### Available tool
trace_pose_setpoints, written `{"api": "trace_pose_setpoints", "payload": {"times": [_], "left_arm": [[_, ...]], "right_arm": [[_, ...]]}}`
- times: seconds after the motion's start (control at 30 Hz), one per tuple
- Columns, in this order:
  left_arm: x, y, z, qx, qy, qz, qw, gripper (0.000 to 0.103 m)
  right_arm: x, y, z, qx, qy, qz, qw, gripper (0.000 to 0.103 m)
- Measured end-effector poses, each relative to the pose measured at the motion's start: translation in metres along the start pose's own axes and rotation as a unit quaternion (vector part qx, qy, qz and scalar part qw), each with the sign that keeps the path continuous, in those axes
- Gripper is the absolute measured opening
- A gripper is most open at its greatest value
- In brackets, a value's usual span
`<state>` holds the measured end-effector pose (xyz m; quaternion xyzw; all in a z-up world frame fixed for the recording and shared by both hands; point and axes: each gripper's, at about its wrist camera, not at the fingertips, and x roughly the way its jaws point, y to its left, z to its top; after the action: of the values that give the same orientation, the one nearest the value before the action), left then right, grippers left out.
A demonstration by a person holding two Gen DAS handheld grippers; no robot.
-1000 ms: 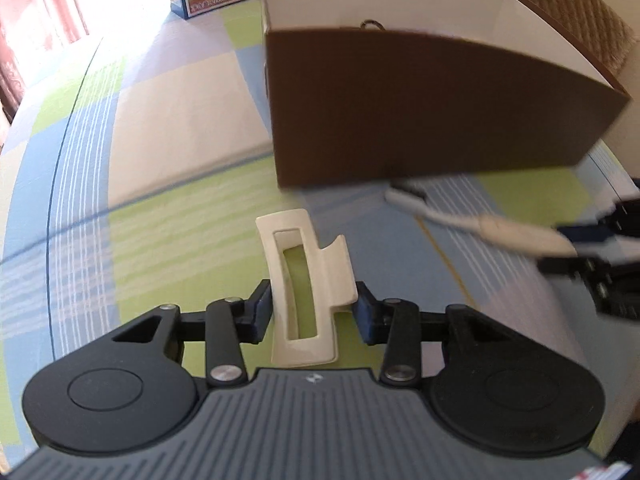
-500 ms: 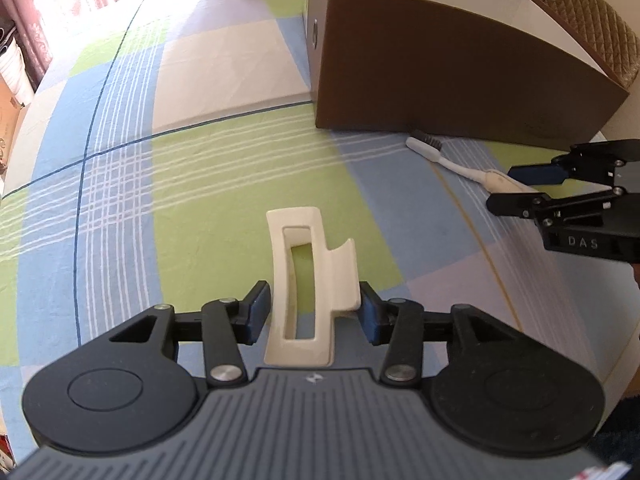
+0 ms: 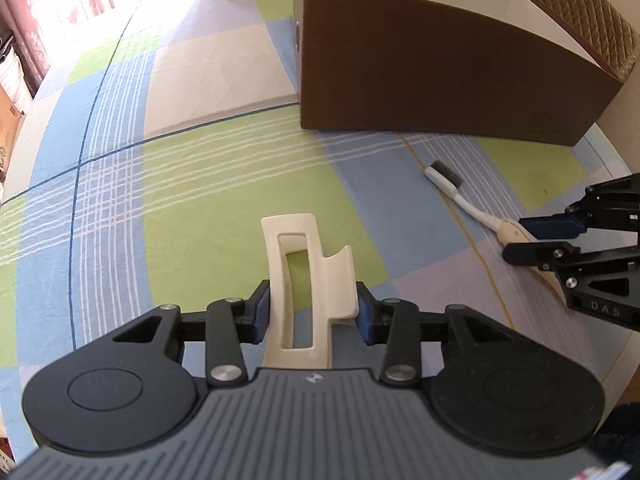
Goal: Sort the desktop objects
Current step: 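Close left gripper on cream clip while right gripper grasps toothbrush handle, then carry cream clip and white toothbrush over the brown box and lower them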
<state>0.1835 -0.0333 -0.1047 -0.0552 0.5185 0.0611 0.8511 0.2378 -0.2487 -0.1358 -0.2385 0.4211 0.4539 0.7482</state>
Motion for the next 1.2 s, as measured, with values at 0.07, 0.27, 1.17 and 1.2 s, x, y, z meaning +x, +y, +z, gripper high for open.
{"api": "trace_pose_setpoints", "payload": {"times": [0.07, 0.27, 1.17, 1.2], "left_arm": [[0.000, -0.002, 0.000, 0.004, -0.001, -0.004, 1.0000, 0.036], [-0.011, -0.005, 0.001, 0.008, -0.011, -0.017, 0.9998, 0.036], [-0.075, -0.035, 0.085, 0.041, -0.126, -0.062, 0.9893, 0.036], [-0.075, -0.037, 0.089, 0.043, -0.129, -0.062, 0.9888, 0.036]], "right_arm": [[0.000, -0.001, 0.001, 0.007, 0.005, 0.004, 1.000, 0.017], [-0.009, -0.005, 0.002, 0.031, 0.009, 0.020, 0.999, 0.017], [-0.097, -0.047, 0.058, 0.084, -0.111, 0.020, 0.990, 0.017], [-0.098, -0.050, 0.062, 0.085, -0.115, 0.020, 0.990, 0.017]]}}
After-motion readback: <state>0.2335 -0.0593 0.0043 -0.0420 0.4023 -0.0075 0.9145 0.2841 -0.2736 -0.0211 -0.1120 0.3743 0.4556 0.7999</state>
